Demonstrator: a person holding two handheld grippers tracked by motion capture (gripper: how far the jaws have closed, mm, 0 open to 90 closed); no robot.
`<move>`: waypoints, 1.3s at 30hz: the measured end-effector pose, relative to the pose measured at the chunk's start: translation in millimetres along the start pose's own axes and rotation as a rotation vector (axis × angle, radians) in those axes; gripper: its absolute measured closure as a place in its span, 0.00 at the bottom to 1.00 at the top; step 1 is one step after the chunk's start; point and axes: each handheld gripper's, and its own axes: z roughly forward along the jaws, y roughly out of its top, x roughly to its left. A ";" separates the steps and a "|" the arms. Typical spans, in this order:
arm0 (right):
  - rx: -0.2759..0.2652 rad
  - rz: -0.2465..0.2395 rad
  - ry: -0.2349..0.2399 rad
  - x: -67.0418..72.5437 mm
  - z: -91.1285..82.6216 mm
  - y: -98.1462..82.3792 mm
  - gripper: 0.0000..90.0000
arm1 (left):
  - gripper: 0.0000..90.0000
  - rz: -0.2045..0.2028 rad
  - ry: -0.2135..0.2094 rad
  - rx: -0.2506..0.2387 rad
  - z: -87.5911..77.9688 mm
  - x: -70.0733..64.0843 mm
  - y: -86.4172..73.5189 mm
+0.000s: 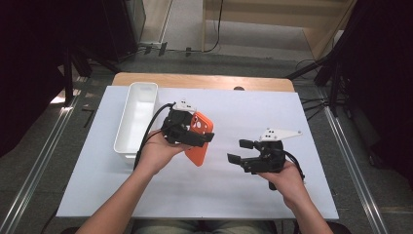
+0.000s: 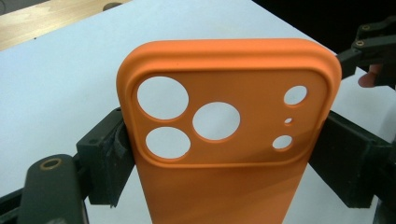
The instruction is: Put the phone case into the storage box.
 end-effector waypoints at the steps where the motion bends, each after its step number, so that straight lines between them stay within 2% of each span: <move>1: 0.005 -0.004 0.009 0.5 -1.3 -1.6 0.26 | 0.17 -0.002 -0.004 0.000 -0.2 0.4 0.1; 5: 0.017 -0.020 0.009 2.3 -5.8 -7.9 0.26 | 0.17 -0.028 -0.012 -0.010 -1.1 2.9 0.2; 10: 0.030 -0.013 0.026 4.0 -11.1 -17.5 0.26 | 0.17 -0.031 -0.008 -0.003 -1.9 3.9 0.4; 15: 0.043 -0.018 0.019 4.2 -15.1 -25.3 0.26 | 0.17 -0.028 -0.010 0.001 -2.3 4.3 0.4; 22: 0.073 0.012 -0.020 -2.3 -22.2 -38.1 0.26 | 0.17 -0.018 -0.006 0.011 -1.1 4.5 -0.1; 26: 0.074 0.007 -0.038 -7.6 -25.9 -46.2 0.26 | 0.17 -0.022 -0.011 0.012 -1.3 5.4 -0.4; 28: 0.079 0.034 -0.052 -10.0 -27.7 -49.8 0.26 | 0.17 -0.024 -0.016 0.011 -1.9 6.4 -0.2; 32: 0.077 0.047 -0.081 -16.5 -28.1 -55.5 0.26 | 0.17 -0.023 -0.020 0.012 -4.4 7.7 0.4; 39: 0.078 0.052 -0.088 -22.6 -28.4 -62.2 0.26 | 0.17 -0.017 -0.032 0.012 -12.6 10.5 3.6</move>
